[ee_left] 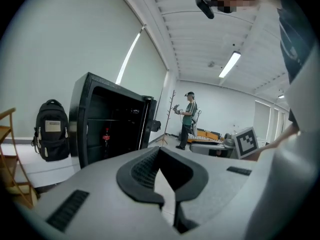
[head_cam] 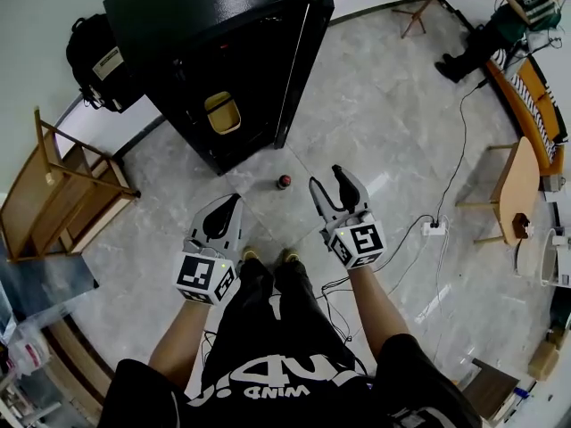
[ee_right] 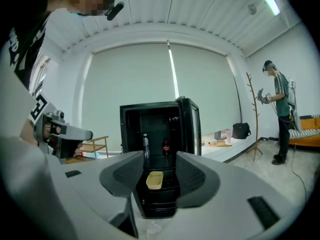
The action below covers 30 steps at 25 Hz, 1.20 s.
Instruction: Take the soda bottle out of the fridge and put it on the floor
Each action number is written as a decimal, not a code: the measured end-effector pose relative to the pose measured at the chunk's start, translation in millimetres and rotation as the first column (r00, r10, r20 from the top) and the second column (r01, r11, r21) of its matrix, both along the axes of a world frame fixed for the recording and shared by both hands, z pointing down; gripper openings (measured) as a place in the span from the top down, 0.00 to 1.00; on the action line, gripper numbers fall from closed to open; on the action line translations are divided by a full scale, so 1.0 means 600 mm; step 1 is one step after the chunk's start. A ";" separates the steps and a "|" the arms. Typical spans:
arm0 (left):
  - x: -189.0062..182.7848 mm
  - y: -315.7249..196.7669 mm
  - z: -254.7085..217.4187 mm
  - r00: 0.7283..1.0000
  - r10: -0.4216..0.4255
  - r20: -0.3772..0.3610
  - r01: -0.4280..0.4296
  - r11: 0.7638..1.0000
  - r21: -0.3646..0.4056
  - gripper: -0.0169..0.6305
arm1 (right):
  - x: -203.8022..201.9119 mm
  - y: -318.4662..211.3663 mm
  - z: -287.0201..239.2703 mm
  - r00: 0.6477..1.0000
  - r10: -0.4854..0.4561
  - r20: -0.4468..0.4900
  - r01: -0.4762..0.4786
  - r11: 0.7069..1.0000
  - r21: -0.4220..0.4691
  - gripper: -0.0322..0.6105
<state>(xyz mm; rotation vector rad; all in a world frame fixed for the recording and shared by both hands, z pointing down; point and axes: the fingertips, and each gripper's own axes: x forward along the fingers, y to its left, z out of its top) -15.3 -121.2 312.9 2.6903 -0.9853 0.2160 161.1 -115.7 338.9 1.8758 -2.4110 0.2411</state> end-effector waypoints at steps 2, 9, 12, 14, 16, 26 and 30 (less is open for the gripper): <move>0.006 0.003 -0.018 1.000 -0.010 0.006 0.010 1.000 0.009 0.96 | 0.002 0.006 -0.023 1.000 -0.013 -0.003 0.013 1.000 0.013 0.84; 0.014 0.018 -0.063 0.996 -0.084 0.011 0.083 0.996 0.013 0.96 | 0.024 0.017 -0.091 0.998 -0.065 0.009 0.065 0.998 0.006 0.91; 0.002 0.019 -0.081 0.993 -0.115 0.008 0.115 0.993 0.023 0.96 | 0.030 0.027 -0.115 0.997 -0.077 0.008 0.077 0.997 0.003 0.91; -0.011 0.020 -0.093 0.991 -0.136 0.008 0.136 0.990 0.031 0.96 | 0.039 0.038 -0.129 0.997 -0.082 0.006 0.082 0.997 0.005 0.91; -0.029 0.019 -0.102 0.987 -0.159 0.010 0.159 0.987 0.036 0.96 | 0.056 0.050 -0.142 0.997 -0.076 0.000 0.076 0.997 0.004 0.91; -0.121 0.020 -0.134 0.965 -0.261 0.025 0.259 0.963 0.067 0.96 | 0.138 0.093 -0.180 1.000 0.015 -0.016 -0.014 1.000 0.013 0.91; -0.138 0.028 -0.134 0.951 -0.309 0.016 0.308 0.949 0.068 0.96 | 0.106 0.107 -0.188 1.000 0.028 0.000 -0.028 0.999 0.033 0.91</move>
